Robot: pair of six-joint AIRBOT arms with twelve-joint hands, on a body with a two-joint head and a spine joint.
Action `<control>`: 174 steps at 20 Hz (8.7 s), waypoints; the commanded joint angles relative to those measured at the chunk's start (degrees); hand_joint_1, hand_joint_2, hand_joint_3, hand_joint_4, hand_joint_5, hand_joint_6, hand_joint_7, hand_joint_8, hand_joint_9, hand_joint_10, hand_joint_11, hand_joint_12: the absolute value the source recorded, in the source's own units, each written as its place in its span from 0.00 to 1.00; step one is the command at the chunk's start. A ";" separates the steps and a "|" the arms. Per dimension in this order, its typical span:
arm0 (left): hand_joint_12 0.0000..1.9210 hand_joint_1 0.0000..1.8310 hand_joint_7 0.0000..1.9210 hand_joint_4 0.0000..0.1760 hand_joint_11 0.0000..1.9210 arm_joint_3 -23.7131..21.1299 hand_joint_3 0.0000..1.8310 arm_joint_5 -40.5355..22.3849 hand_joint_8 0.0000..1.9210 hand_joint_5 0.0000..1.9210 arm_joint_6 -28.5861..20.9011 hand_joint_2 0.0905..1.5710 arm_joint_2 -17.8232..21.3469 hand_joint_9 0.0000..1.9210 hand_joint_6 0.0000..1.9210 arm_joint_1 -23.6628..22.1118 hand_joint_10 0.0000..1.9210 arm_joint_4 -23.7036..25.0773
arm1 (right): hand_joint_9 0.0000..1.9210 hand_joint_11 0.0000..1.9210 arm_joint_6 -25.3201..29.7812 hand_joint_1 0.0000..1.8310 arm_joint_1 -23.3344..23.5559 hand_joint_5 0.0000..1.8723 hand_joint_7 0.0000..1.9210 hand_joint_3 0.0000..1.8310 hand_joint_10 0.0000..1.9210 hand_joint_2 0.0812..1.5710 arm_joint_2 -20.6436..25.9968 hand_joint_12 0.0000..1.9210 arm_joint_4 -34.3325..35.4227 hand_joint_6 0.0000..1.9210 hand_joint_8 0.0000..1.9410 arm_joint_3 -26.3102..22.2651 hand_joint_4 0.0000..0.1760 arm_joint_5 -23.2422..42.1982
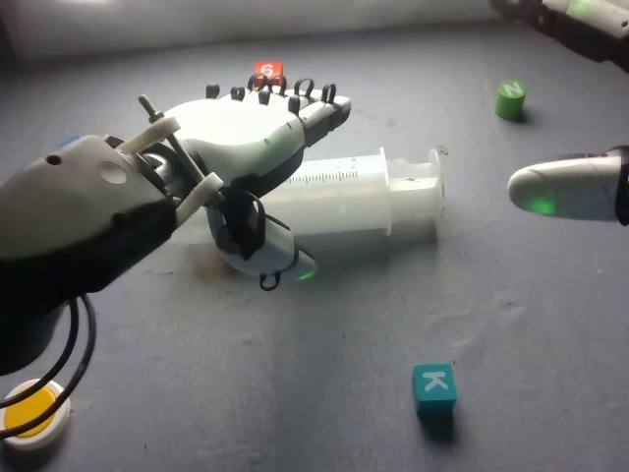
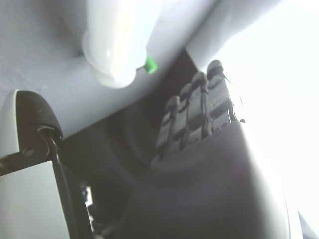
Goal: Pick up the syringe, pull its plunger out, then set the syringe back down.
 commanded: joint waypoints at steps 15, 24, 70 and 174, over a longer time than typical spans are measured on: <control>0.30 0.57 0.04 0.00 0.00 11.14 0.00 -3.03 0.00 0.03 0.99 0.56 -9.12 0.05 0.00 2.45 0.00 0.98 | 0.00 0.00 0.86 0.02 0.48 0.01 0.00 0.00 0.00 0.60 0.35 0.00 -1.09 0.00 0.00 -0.12 0.00 7.50; 0.39 0.57 0.11 0.00 0.00 16.28 0.01 -2.84 0.01 0.08 3.85 0.60 -12.52 0.12 0.01 3.95 0.01 -1.69 | 0.00 0.00 1.05 0.00 0.48 0.01 0.00 0.00 0.00 0.60 0.35 0.00 -1.30 0.00 0.00 -0.19 0.00 7.60; 0.82 0.64 0.46 0.00 0.24 1.33 0.00 1.53 0.62 0.38 30.79 0.75 2.20 0.38 0.70 -14.81 0.55 -28.91 | 0.09 0.00 18.11 0.43 8.88 0.01 0.08 0.00 0.00 0.46 -8.63 0.29 1.58 0.00 0.00 5.88 0.00 -4.71; 0.78 0.63 0.41 0.12 0.20 1.94 0.00 0.67 0.66 0.38 32.66 0.77 3.23 0.34 0.73 -16.59 0.53 -29.99 | 0.13 0.01 16.81 0.48 -0.84 0.08 0.14 0.00 0.07 0.61 1.89 0.41 5.10 0.03 0.03 9.33 0.00 -0.59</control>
